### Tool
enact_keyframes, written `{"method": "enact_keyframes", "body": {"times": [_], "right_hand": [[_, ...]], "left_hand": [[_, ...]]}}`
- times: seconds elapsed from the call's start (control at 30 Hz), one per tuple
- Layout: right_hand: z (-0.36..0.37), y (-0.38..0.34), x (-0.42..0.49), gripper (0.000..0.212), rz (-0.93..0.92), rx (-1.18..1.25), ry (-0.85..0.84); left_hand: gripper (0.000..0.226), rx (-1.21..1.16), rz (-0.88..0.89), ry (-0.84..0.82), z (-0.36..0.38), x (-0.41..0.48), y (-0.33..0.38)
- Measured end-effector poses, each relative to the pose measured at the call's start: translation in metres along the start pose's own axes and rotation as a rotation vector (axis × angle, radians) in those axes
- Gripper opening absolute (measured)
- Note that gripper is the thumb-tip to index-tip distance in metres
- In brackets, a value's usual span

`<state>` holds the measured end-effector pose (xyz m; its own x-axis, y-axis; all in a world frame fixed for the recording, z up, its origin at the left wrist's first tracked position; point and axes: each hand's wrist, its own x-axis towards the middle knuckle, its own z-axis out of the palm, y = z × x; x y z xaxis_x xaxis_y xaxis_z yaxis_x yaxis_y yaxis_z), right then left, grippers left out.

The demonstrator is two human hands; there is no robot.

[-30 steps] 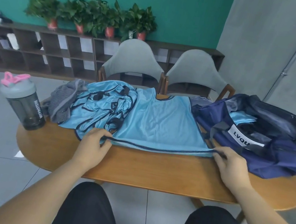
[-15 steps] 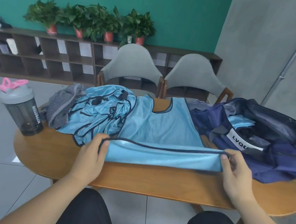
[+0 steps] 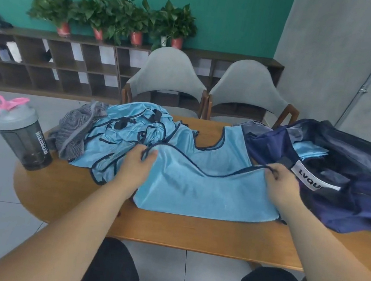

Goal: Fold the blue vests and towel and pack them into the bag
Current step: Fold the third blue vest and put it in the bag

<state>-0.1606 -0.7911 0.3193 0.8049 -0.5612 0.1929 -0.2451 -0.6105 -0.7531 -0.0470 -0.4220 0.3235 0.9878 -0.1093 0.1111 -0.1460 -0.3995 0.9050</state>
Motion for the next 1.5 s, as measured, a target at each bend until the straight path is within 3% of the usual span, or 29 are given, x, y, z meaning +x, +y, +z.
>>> {"method": "enact_keyframes", "body": {"times": [0.1,0.23,0.4,0.53,0.7,0.83,1.1,1.3,1.43,1.5], "right_hand": [[0.017,0.018,-0.008,0.017,0.007,-0.153,-0.042],[0.014,0.029,-0.04,0.012,-0.077,-0.269,0.11],[-0.007,0.035,-0.068,0.008,-0.094,-0.377,0.004],[-0.019,0.018,-0.06,0.012,-0.059,-0.318,-0.012],[-0.007,-0.007,0.003,0.021,-0.014,-0.181,0.018],[0.02,0.004,0.023,0.021,0.068,-0.223,-0.067],[0.025,0.019,-0.016,0.021,0.02,-0.449,0.038],[0.013,0.017,-0.03,0.021,0.024,-0.712,-0.035],[0.021,-0.003,-0.029,0.034,-0.162,-0.991,0.025],[0.04,-0.021,-0.027,0.041,-0.311,-0.82,-0.023]], "left_hand": [[0.022,0.204,0.018,-0.14,0.014,-0.007,-0.023],[0.02,0.425,0.184,-0.043,0.003,-0.039,-0.041],[0.02,0.652,0.275,-0.041,-0.018,-0.077,-0.038],[0.021,0.479,0.129,-0.081,-0.03,-0.059,-0.013],[0.025,0.28,-0.046,0.036,-0.011,0.018,-0.001],[0.015,0.34,-0.161,0.006,0.017,0.033,-0.028],[0.01,0.433,0.111,0.056,0.006,-0.012,-0.039],[0.038,0.617,0.164,-0.058,0.002,-0.024,-0.042],[0.055,0.805,0.418,-0.069,0.014,-0.02,-0.034],[0.058,0.753,0.415,-0.17,0.024,-0.014,-0.03]]}}
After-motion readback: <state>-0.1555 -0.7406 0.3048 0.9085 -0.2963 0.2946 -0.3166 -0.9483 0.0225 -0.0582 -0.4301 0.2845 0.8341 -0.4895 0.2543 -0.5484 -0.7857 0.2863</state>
